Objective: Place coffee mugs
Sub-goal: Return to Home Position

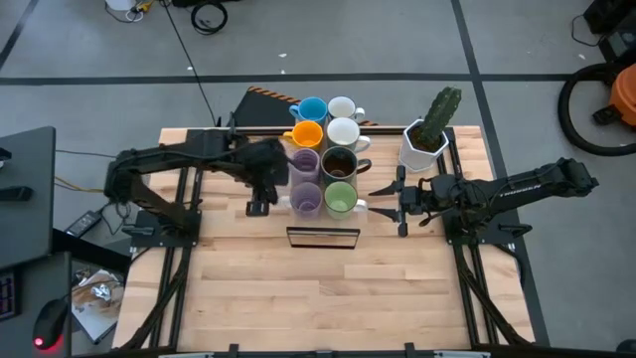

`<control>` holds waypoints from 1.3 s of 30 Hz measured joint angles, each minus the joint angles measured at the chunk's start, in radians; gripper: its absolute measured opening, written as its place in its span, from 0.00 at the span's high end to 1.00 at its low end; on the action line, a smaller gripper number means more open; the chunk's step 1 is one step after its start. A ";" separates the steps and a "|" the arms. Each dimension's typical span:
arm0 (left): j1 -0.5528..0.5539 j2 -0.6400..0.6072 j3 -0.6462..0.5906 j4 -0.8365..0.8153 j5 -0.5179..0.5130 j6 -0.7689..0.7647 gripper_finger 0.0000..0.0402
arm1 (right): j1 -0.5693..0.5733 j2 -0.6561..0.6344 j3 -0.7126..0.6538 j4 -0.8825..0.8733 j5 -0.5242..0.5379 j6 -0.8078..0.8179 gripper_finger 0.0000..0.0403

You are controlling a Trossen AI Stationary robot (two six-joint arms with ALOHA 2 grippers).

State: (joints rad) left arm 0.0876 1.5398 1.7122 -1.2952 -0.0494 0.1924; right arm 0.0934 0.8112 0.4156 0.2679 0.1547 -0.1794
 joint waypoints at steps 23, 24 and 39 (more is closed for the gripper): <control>0.039 -0.736 -0.877 0.786 -0.025 -0.158 0.47 | 0.024 -0.154 0.000 -0.107 0.076 0.000 0.55; 0.039 -0.759 -0.913 0.812 -0.025 -0.162 0.47 | 0.024 -0.168 0.000 -0.115 0.078 0.000 0.55; 0.038 -1.033 -1.336 1.228 -0.025 -0.189 0.47 | 0.007 -0.388 -0.069 -0.154 0.090 0.027 0.55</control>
State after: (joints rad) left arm 0.1253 0.5068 0.3758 -0.0677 -0.0742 0.0036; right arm 0.1004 0.4235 0.3471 0.1139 0.2447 -0.1525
